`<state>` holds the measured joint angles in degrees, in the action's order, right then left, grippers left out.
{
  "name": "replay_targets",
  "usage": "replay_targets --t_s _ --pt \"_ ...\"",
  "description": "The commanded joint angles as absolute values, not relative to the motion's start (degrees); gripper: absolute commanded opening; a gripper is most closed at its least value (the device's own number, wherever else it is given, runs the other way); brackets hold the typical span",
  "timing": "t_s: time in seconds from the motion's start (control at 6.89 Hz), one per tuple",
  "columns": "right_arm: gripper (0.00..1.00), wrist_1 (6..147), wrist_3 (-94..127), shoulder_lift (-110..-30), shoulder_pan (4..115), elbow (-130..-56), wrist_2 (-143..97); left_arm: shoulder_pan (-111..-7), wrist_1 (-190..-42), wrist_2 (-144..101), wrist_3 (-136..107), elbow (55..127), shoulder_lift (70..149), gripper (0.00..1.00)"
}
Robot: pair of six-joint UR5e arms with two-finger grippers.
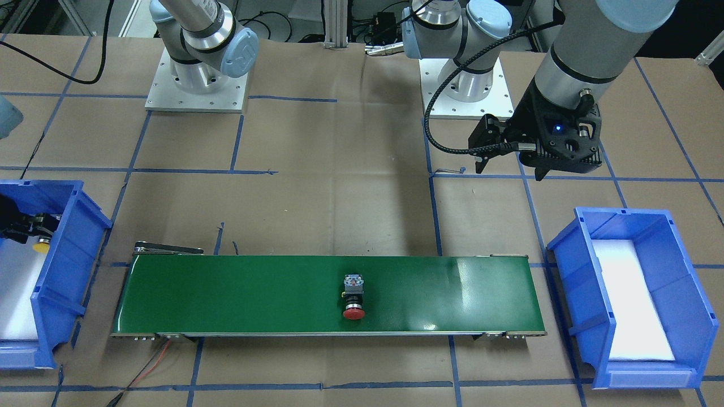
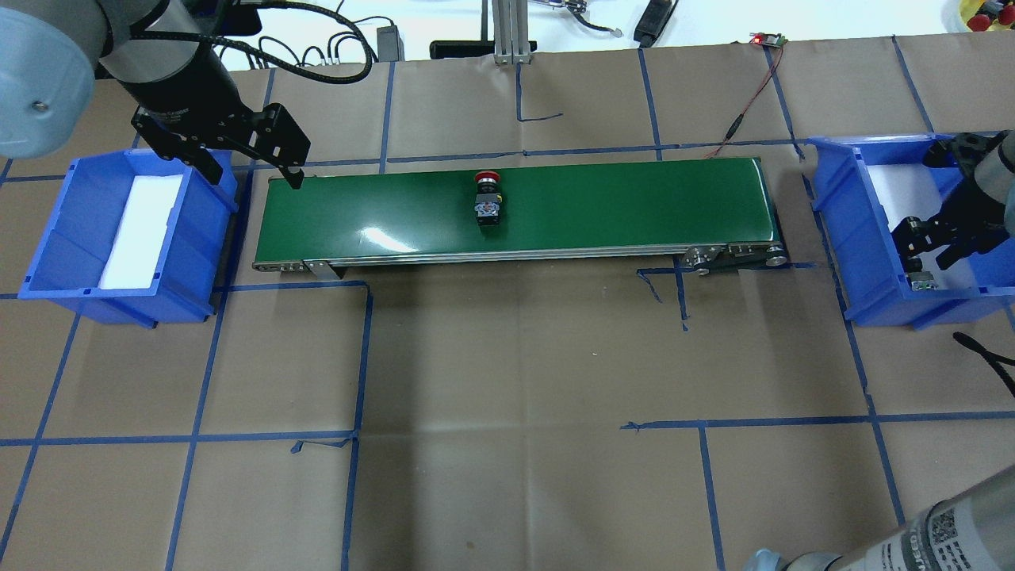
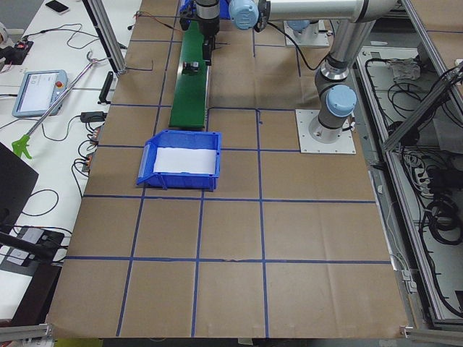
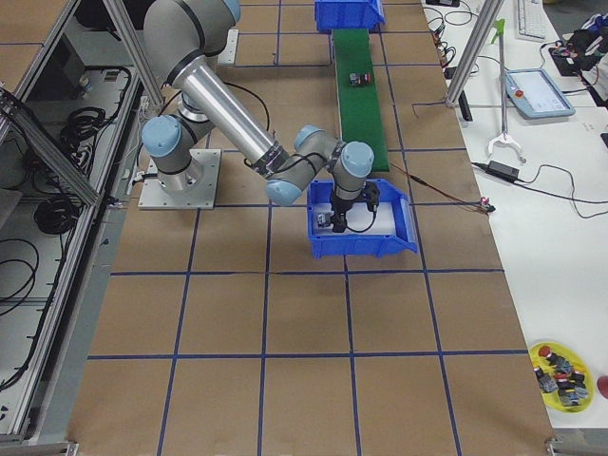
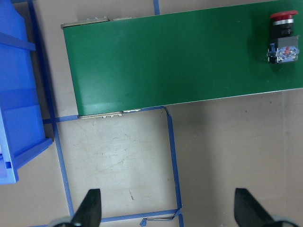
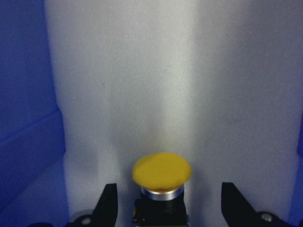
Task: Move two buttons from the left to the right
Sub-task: 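Lower the yellow button onto the foam and open the right gripper, then raise the right gripper and move it over the red button on the belt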
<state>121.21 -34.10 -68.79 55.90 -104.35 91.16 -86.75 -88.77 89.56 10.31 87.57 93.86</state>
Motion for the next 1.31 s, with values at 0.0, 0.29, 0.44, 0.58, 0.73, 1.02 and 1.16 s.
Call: replay_targets --t_s 0.0,0.29,0.44,0.58,0.73,1.02,1.16 --pt "0.85 120.94 -33.32 -69.52 56.07 -102.32 91.14 -86.75 -88.77 89.56 10.28 87.54 93.87 1.00" --pt "0.99 119.80 -30.26 -72.58 56.60 -97.76 90.44 -86.75 -88.77 89.56 10.28 87.54 93.87 1.00" --pt "1.00 117.79 -27.71 -73.90 58.17 -95.21 89.83 -86.75 -88.77 89.56 10.28 87.54 93.87 1.00" --pt "1.00 113.08 -27.51 -75.05 60.10 -92.23 89.74 -86.75 -88.77 89.56 10.28 87.54 93.87 1.00" --pt "1.00 108.59 -25.94 -75.93 62.29 -88.37 89.82 -86.75 -88.77 89.56 10.28 87.54 93.87 1.00" --pt "1.00 100.05 -14.47 -77.78 69.49 -83.77 90.35 -86.75 -88.77 89.56 10.28 87.54 93.87 1.00" --pt "1.00 99.58 -10.93 -78.74 73.09 -83.85 89.92 -86.75 -88.77 89.56 10.28 87.54 93.95 1.00"
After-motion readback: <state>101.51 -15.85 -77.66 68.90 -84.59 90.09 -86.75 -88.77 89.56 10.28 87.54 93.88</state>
